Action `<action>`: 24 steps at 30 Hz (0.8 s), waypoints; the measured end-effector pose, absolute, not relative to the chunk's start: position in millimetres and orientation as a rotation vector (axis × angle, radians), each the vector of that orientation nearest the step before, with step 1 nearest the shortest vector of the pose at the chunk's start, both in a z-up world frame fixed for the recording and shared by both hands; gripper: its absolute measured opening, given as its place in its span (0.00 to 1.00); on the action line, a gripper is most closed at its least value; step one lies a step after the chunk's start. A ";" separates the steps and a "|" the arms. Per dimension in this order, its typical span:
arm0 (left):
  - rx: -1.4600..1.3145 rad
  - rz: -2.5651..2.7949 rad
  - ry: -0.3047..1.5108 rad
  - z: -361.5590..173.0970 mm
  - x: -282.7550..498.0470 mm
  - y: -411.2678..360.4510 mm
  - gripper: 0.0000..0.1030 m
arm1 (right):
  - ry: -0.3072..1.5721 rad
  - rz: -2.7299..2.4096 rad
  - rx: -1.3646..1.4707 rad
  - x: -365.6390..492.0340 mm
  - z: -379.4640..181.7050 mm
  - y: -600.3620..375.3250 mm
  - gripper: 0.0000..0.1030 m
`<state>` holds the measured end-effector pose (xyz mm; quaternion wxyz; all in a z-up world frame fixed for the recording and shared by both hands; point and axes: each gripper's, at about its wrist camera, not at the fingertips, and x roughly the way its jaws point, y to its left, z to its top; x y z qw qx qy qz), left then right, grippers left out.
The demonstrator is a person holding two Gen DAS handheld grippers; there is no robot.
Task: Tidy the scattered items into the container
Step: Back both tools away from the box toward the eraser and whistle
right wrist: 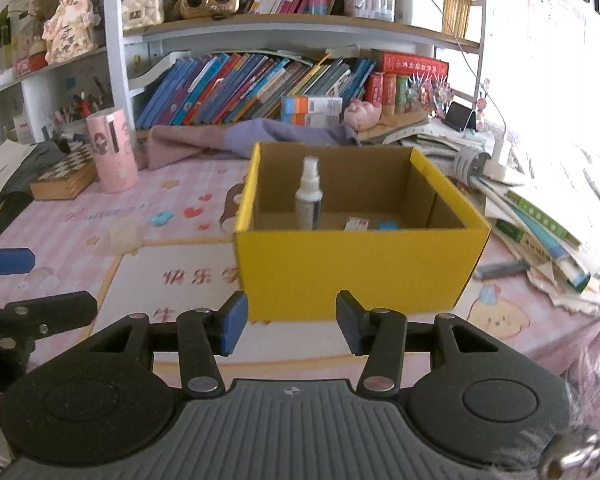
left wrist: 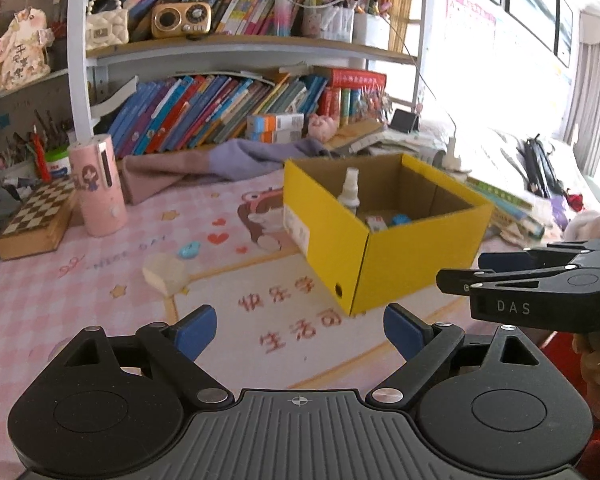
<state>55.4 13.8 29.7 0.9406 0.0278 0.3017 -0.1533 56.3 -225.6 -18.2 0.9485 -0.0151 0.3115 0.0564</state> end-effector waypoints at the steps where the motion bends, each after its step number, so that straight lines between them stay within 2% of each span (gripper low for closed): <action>1: 0.061 -0.312 0.620 28.5 52.6 15.7 0.90 | 0.640 0.120 -0.029 53.3 -19.8 -221.1 0.46; 10: 0.062 -0.287 0.670 15.9 30.4 42.5 0.90 | 0.730 0.190 -0.032 29.8 -40.4 -183.3 0.49; 24: -0.001 -0.209 0.715 8.1 18.0 75.4 0.90 | 0.774 0.292 -0.096 24.4 -45.4 -147.2 0.52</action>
